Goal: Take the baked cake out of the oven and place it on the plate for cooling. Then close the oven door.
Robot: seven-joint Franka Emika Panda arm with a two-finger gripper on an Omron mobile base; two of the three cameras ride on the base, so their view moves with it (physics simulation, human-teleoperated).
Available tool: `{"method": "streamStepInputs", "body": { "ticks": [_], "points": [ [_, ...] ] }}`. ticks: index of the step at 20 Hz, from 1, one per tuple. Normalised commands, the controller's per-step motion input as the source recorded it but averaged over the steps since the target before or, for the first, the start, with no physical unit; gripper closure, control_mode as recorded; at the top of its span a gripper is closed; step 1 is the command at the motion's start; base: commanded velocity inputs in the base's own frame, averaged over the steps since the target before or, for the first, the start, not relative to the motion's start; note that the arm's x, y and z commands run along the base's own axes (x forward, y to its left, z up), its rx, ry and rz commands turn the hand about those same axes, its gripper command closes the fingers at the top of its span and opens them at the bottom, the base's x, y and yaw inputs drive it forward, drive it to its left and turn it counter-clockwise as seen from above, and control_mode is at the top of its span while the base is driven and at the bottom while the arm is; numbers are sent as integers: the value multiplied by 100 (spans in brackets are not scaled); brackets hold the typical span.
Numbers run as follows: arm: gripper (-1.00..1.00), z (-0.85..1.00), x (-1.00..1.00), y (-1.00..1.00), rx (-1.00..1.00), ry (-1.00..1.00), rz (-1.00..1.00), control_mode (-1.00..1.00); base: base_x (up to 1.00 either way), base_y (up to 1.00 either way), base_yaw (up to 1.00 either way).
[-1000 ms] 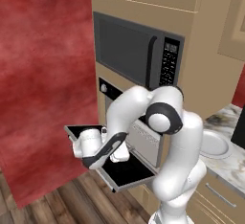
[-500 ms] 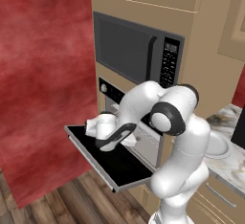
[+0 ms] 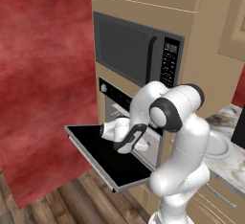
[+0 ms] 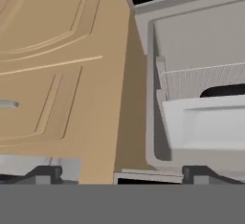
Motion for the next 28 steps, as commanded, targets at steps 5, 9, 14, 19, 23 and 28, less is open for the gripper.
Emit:
{"method": "streamStepInputs", "body": {
  "ticks": [5, 9, 14, 19, 23, 28],
  "points": [
    [-100, -3, 50, -10, 0, 0, 0, -100, 0, 0, 0],
    [-100, -12, 53, 0, -3, 2, 0, -100, 0, 0, 0],
    [-100, -33, 52, 0, -9, 1, 0, -100, 0, 0, 0],
    [-100, -18, 39, 0, -8, -3, 0, -100, 0, 0, 0],
    [-100, 0, 38, 0, 0, 0, 0, -100, 0, 0, 0],
    [-100, 0, 30, -3, 0, 0, 0, -100, 0, 0, 0]
  ]
}}
